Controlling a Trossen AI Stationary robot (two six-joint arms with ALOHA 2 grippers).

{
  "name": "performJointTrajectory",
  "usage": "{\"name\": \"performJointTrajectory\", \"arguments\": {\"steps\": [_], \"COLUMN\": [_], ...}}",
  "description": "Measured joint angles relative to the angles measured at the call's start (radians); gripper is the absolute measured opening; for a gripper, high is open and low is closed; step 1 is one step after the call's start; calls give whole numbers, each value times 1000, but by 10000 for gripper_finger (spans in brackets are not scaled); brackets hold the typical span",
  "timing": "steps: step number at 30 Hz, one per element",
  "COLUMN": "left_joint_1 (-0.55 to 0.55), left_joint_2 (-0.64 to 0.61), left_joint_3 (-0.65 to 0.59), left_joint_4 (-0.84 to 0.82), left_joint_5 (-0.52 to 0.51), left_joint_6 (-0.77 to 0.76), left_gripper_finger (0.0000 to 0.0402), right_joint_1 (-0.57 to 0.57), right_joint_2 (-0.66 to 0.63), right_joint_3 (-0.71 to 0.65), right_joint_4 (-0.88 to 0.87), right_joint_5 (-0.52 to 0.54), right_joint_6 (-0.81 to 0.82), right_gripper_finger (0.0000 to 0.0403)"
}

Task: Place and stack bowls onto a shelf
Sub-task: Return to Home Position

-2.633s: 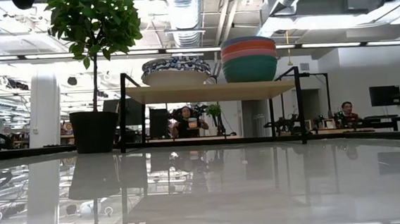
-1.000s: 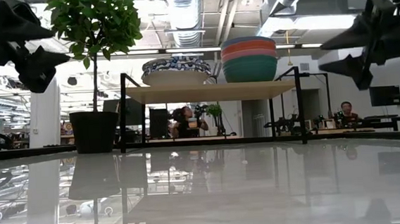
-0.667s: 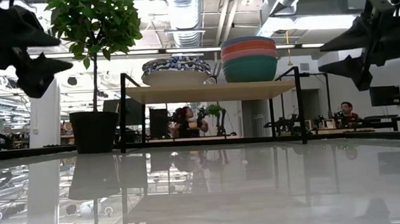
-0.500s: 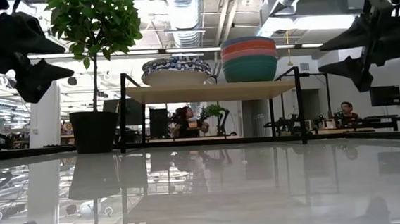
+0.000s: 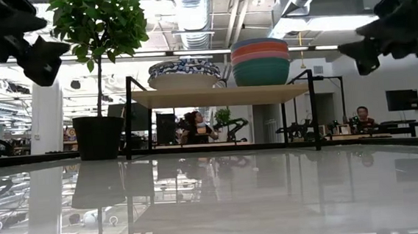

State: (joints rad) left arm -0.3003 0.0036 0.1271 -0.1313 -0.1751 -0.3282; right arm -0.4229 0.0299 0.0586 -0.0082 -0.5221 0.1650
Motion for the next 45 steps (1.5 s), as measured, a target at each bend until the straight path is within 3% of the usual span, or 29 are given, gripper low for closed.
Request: {"name": "performJointTrajectory", "arguments": {"steps": [5, 8, 11, 13, 20, 25, 30, 34, 40, 45], "left_joint_1": [1, 2, 19, 36, 115, 191, 288, 371, 483, 539], "left_joint_2": [0, 0, 0, 0, 0, 0, 0, 0, 0, 6], "left_joint_3": [0, 0, 0, 0, 0, 0, 0, -1, -6, -90], "left_joint_4": [26, 27, 16, 10, 10, 19, 20, -15, -33, 128], "left_joint_5": [15, 18, 15, 31, 137, 247, 357, 433, 485, 547], "left_joint_6": [-10, -5, -8, -8, -8, 9, 5, 17, 44, -13], "left_gripper_finger": [203, 203, 203, 203, 203, 203, 203, 203, 203, 203], "right_joint_1": [4, 5, 23, 67, 339, 511, 592, 600, 559, 515], "right_joint_2": [0, 0, -1, -1, -2, -2, -5, -5, -5, -5], "right_joint_3": [0, 0, -46, -50, -50, -51, -51, -51, -52, -52], "right_joint_4": [-14, 7, 161, 187, 208, 206, 234, 212, 151, 78], "right_joint_5": [64, -30, -124, -118, 287, 460, 624, 655, 655, 655], "right_joint_6": [77, 176, 334, 383, 297, 149, -5, -102, -106, -50], "right_gripper_finger": [265, 265, 265, 265, 265, 265, 265, 265, 265, 265]}}
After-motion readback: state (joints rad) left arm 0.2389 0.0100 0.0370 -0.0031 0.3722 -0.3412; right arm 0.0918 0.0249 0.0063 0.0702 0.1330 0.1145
